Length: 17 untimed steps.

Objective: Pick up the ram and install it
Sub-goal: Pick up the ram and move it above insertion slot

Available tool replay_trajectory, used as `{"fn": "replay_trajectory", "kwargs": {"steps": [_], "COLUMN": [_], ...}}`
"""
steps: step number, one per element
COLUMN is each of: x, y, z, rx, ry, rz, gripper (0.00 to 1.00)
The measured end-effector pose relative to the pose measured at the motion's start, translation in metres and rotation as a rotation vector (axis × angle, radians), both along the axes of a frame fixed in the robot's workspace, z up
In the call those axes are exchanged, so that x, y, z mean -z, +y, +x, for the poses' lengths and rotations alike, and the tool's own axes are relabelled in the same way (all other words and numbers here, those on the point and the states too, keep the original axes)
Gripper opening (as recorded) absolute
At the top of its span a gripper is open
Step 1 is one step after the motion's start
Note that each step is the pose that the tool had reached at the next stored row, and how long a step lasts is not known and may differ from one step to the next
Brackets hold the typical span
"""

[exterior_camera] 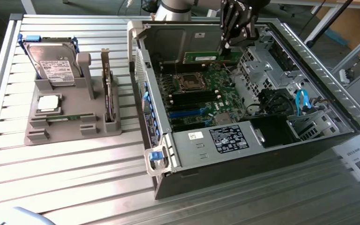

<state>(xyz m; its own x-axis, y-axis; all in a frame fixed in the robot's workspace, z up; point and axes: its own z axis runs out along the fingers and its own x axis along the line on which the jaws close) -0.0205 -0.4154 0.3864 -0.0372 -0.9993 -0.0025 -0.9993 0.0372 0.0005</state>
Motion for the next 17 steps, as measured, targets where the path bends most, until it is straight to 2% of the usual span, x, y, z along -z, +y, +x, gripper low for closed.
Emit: {"fn": "replay_trajectory", "kwargs": {"steps": [4, 7, 17], "x": [0.0000, 0.0002, 0.0009], "y": [0.0001, 0.0017, 0.0104], "z": [0.000, 0.000, 0.000], "rx": [0.000, 0.000, 0.000], "ry": [0.0001, 0.0000, 0.0000], "rz": [0.0000, 0.0000, 0.0000], "gripper": [0.12, 0.12, 0.12]}}
